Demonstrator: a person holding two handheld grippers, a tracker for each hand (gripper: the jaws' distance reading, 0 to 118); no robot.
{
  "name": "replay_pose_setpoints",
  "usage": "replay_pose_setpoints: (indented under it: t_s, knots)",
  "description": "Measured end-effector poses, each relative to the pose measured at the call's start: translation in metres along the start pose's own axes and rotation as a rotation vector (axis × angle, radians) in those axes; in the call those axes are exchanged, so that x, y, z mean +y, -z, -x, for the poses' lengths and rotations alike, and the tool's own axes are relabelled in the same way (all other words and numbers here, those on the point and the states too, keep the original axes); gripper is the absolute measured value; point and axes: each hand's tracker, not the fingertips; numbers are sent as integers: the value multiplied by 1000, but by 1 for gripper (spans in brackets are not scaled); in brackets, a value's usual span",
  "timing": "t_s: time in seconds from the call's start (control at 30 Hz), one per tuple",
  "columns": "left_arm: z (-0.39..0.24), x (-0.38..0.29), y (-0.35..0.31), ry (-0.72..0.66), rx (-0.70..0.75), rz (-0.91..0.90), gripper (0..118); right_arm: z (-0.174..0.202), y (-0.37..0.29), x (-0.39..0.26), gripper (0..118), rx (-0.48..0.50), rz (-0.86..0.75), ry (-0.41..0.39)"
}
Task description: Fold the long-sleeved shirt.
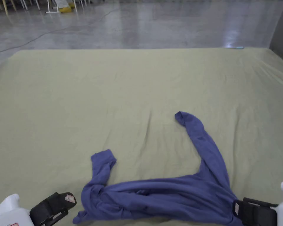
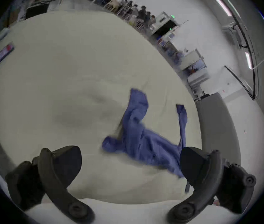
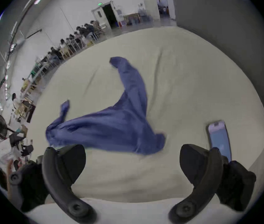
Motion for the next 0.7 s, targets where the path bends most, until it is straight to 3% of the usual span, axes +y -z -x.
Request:
replay_pose_setpoints:
  t_s: [0.03,0.07,0.1,0.17,0.23,0.27,0.4,0.47,0.5,0.53,0.67,0.7]
  knots:
    - [1,-13,-4,23,21,43,94,4,-5,-15,88,14,25,1]
    - [1,-30,-9,61,26,55,35,11,-9,-33,38,2,40,-3]
    - [-3,-45,-12,108,65,75,0,19,-5,-51,3,-21,71,-38]
    - [19,-59,8,135,162,194,0,33,3,-83,3,-60,149,-113]
    - [19,-62,16,112,76,265,0,40,10,-100,3,-9,198,-121]
    - [5,-68,17,90,26,258,0,41,12,-102,3,24,221,-102]
    - [-31,-13,39,275,46,96,4,42,13,-89,3,36,203,-74]
    - [-47,17,68,350,112,30,118,45,14,-82,3,23,170,-96]
    - [-50,31,84,318,103,-113,118,47,13,-80,3,17,160,-104]
    - [-59,49,99,361,120,-50,118,47,13,-77,3,17,158,-104]
    - [-60,66,165,324,194,119,118,40,21,-65,3,5,157,-83]
    - [-60,61,173,348,238,183,111,37,23,-61,3,-10,159,-83]
